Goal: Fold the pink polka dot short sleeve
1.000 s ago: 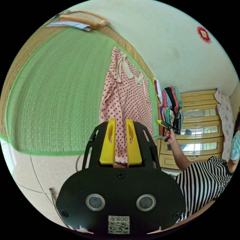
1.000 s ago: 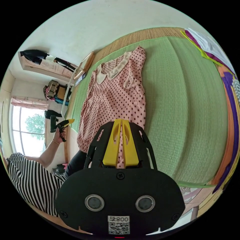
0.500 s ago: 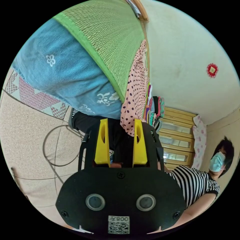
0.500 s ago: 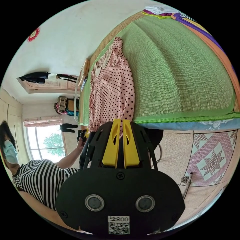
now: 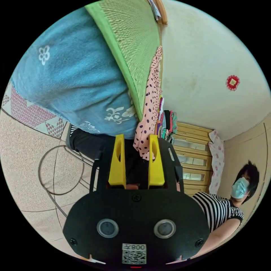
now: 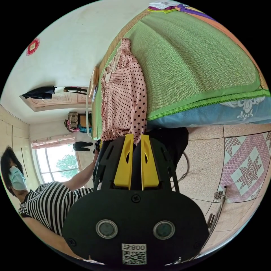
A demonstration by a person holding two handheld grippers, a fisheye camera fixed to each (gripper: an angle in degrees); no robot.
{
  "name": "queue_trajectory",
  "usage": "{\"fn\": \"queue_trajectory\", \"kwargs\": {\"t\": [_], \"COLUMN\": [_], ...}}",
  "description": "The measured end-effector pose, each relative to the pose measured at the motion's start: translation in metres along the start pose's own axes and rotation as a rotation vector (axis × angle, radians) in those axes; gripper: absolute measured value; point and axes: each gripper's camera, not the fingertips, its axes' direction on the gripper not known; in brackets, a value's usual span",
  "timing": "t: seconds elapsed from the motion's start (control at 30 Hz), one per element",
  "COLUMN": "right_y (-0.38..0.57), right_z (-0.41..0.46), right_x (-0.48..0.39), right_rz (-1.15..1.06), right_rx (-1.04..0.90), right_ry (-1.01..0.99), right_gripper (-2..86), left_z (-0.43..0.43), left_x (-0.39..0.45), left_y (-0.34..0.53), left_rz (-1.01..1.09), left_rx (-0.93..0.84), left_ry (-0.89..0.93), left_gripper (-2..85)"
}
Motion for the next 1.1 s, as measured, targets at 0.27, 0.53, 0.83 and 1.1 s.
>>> {"fn": "queue_trajectory", "kwargs": {"t": [0.27,0.53,0.83,1.1], "right_y": [0.015,0.008,0.001,-0.004], "right_z": [0.014,0.036,0.058,0.090], "right_x": [-0.013,-0.032,-0.043,-0.045], "right_rz": [-0.025,-0.103,-0.159,-0.203], "right_rx": [-0.037,-0.091,-0.147,-0.251], "right_ry": [0.045,0.135,0.168,0.176], "right_gripper": [8.0,9.4,11.6,11.9], "left_z": [-0.025,-0.042,-0.040,-0.040], "left_x": [0.008,0.025,0.023,0.021], "left_y": [0.014,0.021,0.034,0.048], "left_rz": [0.072,0.128,0.106,0.075], "left_rx": [0.019,0.036,0.036,0.044], "left_ry": [0.129,0.192,0.162,0.142], "left_gripper": [2.6,2.1,2.0,2.1]}}
